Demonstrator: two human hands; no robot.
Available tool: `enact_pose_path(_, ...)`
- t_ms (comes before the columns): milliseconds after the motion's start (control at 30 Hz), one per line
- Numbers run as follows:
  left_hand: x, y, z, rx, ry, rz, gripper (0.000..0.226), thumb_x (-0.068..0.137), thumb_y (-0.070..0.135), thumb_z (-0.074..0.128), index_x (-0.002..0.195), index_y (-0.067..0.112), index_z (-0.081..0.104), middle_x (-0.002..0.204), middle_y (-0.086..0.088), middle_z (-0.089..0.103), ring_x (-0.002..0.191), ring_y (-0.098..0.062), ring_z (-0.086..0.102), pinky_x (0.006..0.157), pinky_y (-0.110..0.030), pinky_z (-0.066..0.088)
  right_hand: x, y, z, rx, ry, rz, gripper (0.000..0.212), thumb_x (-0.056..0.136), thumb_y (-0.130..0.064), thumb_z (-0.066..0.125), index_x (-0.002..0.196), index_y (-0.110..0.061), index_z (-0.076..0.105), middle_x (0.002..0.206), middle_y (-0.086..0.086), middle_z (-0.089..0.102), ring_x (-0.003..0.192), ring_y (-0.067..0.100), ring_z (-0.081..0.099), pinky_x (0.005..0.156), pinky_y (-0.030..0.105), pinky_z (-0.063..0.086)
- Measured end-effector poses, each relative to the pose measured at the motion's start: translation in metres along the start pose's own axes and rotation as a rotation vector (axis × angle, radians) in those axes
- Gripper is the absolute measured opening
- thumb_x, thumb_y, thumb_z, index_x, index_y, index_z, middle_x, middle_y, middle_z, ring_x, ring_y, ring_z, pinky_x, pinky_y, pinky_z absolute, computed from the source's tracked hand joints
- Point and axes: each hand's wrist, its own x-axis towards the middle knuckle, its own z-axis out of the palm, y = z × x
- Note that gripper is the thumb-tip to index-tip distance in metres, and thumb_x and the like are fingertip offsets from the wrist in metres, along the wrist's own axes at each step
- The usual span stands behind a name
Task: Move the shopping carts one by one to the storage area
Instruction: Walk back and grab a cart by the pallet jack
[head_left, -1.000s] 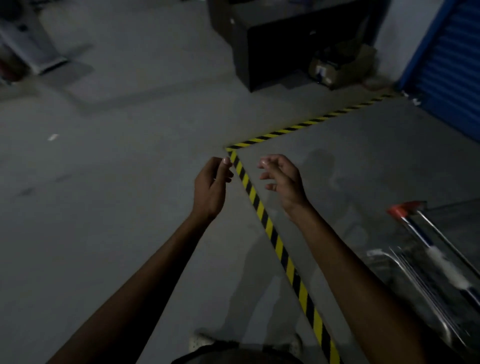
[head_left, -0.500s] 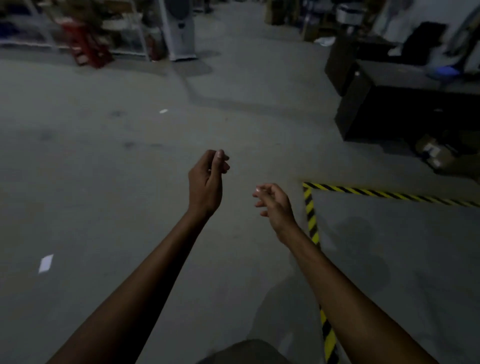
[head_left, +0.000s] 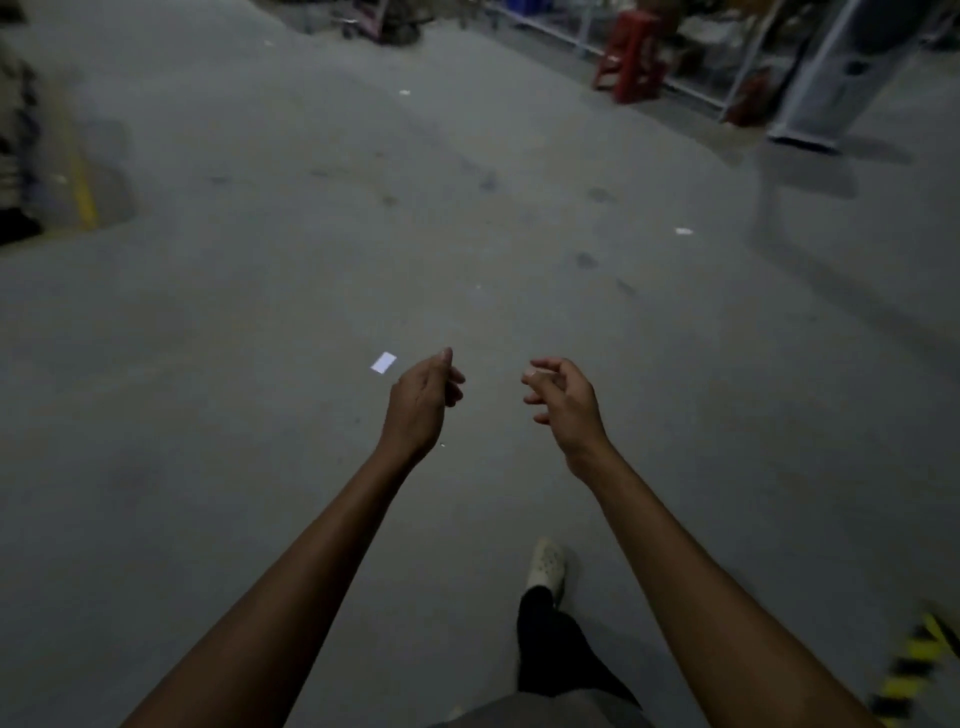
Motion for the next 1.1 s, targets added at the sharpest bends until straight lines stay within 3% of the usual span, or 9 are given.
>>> enact_pose_path(167, 0.071, -0.052, 0.006, 0.106, -0.032, -0.189, 0.053, 0.104, 0.047, 0.039, 0.083, 0.009, 0.068, 0.078, -0.015, 0.070, 0.068, -0.019, 0.063, 0.065, -0.030, 0.046, 0.082, -0.053, 0.023, 0.024, -0.138, -0.175, 0.025, 0.097, -0.027, 0.062, 0.121, -0.021, 0.059, 0.114, 0.004, 0.065, 0.089, 0.010, 0.064, 0.070, 0.027, 0.049)
enact_pose_path(300, 0.158, -0.072, 0.041, 0.166, -0.081, -0.285, 0.052, 0.103, 0.048, 0.040, 0.086, 0.007, 0.068, 0.082, -0.017, 0.070, 0.069, -0.017, 0.061, 0.064, -0.029, 0.044, 0.172, -0.085, 0.012, 0.045, -0.208, -0.284, 0.033, 0.087, -0.039, 0.062, 0.118, -0.029, 0.059, 0.113, -0.001, 0.066, 0.098, 0.016, 0.064, 0.072, 0.024, 0.050)
enact_pose_path(433, 0.253, -0.067, 0.079, 0.242, -0.186, -0.323, 0.051, 0.104, 0.049, 0.039, 0.089, 0.008, 0.067, 0.086, -0.014, 0.070, 0.074, -0.019, 0.062, 0.066, -0.029, 0.045, 0.268, -0.105, -0.005, 0.052, -0.192, -0.320, 0.036, 0.085, -0.040, 0.061, 0.118, -0.028, 0.058, 0.110, -0.003, 0.067, 0.095, 0.010, 0.065, 0.074, 0.022, 0.049)
enact_pose_path(567, 0.352, -0.033, 0.105, 0.240, -0.138, -0.241, 0.049, 0.103, 0.049, 0.040, 0.090, 0.011, 0.068, 0.085, -0.008, 0.069, 0.075, -0.017, 0.063, 0.067, -0.029, 0.046, 0.367, -0.112, -0.010, 0.016, -0.161, -0.259, 0.038, 0.085, -0.041, 0.063, 0.121, -0.028, 0.058, 0.112, -0.006, 0.065, 0.095, 0.008, 0.063, 0.077, 0.028, 0.053)
enact_pose_path(667, 0.413, 0.000, 0.113, 0.181, -0.056, -0.108, 0.042, 0.104, 0.045, 0.043, 0.089, 0.014, 0.067, 0.083, -0.004, 0.068, 0.075, -0.015, 0.063, 0.067, -0.028, 0.046, 0.433, -0.104, -0.003, -0.021, -0.141, -0.195, 0.032, 0.093, -0.030, 0.066, 0.123, -0.025, 0.056, 0.111, -0.007, 0.063, 0.095, 0.008, 0.062, 0.083, 0.036, 0.054)
enact_pose_path(833, 0.515, 0.049, 0.112, 0.088, 0.060, 0.119, 0.051, 0.092, 0.060, 0.039, 0.091, 0.016, 0.066, 0.084, 0.001, 0.068, 0.077, -0.011, 0.065, 0.067, -0.023, 0.048, 0.538, -0.077, 0.021, -0.088, -0.150, -0.073, 0.029, 0.095, -0.026, 0.065, 0.121, -0.028, 0.055, 0.107, -0.011, 0.061, 0.097, 0.012, 0.062, 0.085, 0.039, 0.053)
enact_pose_path(933, 0.580, 0.061, 0.104, 0.043, 0.109, 0.249, 0.046, 0.094, 0.053, 0.039, 0.093, 0.016, 0.064, 0.084, 0.003, 0.067, 0.079, -0.010, 0.065, 0.067, -0.020, 0.049, 0.605, -0.061, 0.045, -0.144, -0.192, -0.021, 0.028, 0.095, -0.026, 0.064, 0.122, -0.026, 0.055, 0.105, -0.012, 0.060, 0.101, 0.019, 0.061, 0.090, 0.045, 0.054)
enact_pose_path(1100, 0.714, 0.057, 0.086, -0.024, 0.180, 0.374, 0.032, 0.099, 0.043, 0.040, 0.096, 0.021, 0.063, 0.087, -0.001, 0.067, 0.082, -0.015, 0.066, 0.067, -0.027, 0.051, 0.736, -0.057, 0.095, -0.212, -0.217, 0.034, 0.027, 0.095, -0.028, 0.065, 0.120, -0.027, 0.055, 0.104, -0.011, 0.058, 0.099, 0.016, 0.059, 0.095, 0.050, 0.053)
